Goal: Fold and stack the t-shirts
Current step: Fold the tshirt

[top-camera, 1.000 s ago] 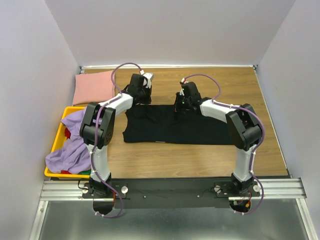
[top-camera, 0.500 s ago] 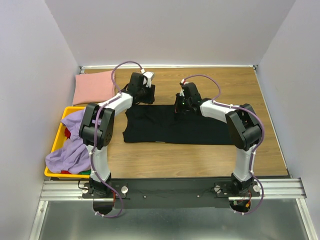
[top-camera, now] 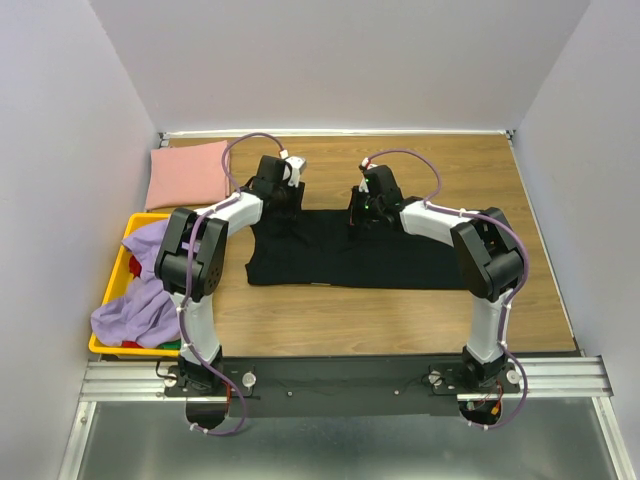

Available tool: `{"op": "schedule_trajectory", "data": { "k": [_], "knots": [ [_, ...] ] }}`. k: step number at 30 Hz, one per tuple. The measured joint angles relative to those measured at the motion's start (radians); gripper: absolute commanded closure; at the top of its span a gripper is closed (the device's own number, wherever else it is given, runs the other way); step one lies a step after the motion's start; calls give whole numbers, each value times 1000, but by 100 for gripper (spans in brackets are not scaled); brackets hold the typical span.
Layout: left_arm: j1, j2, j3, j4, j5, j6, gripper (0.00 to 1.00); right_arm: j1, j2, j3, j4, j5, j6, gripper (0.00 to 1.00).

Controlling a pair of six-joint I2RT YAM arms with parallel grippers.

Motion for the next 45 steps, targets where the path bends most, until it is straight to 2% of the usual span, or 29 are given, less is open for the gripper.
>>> {"op": "schedule_trajectory", "data": {
  "k": [5, 8, 9, 12, 14, 15, 18, 29, 45],
  "knots": [
    [0, 0, 0, 0, 16, 11, 54, 0, 0, -6, 4, -1, 0, 94],
    [0, 0, 1, 0, 31, 18, 64, 0, 0, -6, 5, -2, 0, 94],
    [0, 0, 2, 0, 35, 19, 73, 0, 0, -6, 6, -2, 0, 94],
    [0, 0, 10, 1, 51, 26, 86, 0, 0, -6, 7, -2, 0, 94],
    [0, 0, 15, 2, 55, 31, 89, 0, 0, -6, 7, -2, 0, 94],
    [0, 0, 20, 2, 56, 33, 96, 0, 0, -6, 7, -2, 0, 94],
    [0, 0, 40, 2, 60, 42, 100, 0, 0, -7, 7, -2, 0, 94],
    [0, 2, 109, 3, 69, 68, 100, 0, 0, -19, 8, -1, -2, 94],
    [0, -18, 54, 3, 68, 74, 100, 0, -64, -75, 8, 26, -46, 90]
  ]
}}
